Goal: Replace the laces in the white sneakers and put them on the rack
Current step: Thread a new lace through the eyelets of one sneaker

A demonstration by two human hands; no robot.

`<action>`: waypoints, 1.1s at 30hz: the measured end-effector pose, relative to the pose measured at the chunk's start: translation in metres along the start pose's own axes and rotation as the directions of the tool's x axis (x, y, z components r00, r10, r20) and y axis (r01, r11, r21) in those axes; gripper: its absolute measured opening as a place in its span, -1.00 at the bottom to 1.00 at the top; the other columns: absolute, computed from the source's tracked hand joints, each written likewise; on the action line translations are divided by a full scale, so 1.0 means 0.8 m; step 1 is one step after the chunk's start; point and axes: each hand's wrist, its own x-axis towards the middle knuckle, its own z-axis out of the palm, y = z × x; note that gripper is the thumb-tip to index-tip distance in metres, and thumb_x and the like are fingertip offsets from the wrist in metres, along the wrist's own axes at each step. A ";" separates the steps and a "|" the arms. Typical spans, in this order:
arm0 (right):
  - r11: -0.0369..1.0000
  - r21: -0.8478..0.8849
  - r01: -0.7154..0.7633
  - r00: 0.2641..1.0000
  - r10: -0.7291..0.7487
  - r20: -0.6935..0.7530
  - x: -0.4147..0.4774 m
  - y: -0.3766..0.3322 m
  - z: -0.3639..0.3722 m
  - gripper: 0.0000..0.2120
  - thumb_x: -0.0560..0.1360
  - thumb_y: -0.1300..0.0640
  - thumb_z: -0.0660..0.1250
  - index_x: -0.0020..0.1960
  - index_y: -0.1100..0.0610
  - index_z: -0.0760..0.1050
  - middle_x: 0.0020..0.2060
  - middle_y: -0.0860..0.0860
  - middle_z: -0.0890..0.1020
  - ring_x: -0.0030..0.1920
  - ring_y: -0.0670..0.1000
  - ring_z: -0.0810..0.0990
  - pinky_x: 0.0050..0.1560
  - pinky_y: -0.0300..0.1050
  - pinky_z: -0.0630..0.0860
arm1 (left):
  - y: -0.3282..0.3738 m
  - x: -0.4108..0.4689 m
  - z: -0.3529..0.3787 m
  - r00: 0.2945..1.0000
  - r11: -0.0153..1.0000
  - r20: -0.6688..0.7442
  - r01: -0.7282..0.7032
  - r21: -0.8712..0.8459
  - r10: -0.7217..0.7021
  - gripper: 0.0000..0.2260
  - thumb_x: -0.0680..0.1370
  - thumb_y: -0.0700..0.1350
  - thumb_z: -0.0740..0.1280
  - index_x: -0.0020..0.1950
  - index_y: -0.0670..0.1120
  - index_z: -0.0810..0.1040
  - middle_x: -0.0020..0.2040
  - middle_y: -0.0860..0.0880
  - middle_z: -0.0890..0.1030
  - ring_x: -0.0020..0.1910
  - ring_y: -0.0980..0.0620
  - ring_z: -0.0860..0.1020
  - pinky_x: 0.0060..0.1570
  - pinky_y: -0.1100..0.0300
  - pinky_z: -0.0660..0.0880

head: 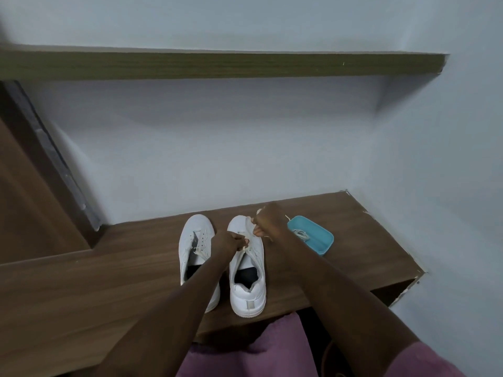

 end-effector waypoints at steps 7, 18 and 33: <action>0.964 -0.247 0.098 0.989 -0.122 -0.086 0.007 -0.031 0.015 -0.66 0.46 0.31 0.32 -0.40 0.18 0.26 -0.26 0.14 0.63 -0.23 0.07 0.62 -0.48 -0.29 0.33 | 0.001 0.001 -0.006 0.990 0.981 0.096 -0.114 0.155 0.100 -0.80 0.48 -0.23 0.41 0.08 -0.23 0.65 0.03 -0.16 0.67 -0.02 0.03 0.61 -0.21 0.42 0.39; 0.969 -0.084 0.232 0.960 -0.214 0.180 0.034 -0.012 0.039 -0.78 0.47 0.13 0.38 -0.17 0.31 0.54 -0.40 0.08 0.55 -0.33 0.05 0.56 -0.20 -0.13 0.50 | -0.012 0.009 0.000 0.998 0.998 0.051 -0.044 -0.053 0.047 -0.89 0.47 -0.19 0.43 -0.22 -0.21 0.68 -0.37 -0.08 0.57 -0.26 0.02 0.48 -0.14 0.14 0.37; 0.953 0.117 0.280 0.929 -0.300 0.216 0.016 0.071 0.027 -0.75 0.35 0.46 0.39 -0.34 0.15 0.49 -0.33 0.20 0.60 -0.28 0.10 0.55 -0.23 -0.12 0.47 | -0.019 0.014 -0.003 0.995 0.953 0.068 0.087 -0.289 -0.070 -0.73 0.43 -0.21 0.46 -0.02 -0.12 0.39 -0.15 -0.10 0.53 -0.25 0.04 0.48 -0.24 0.20 0.41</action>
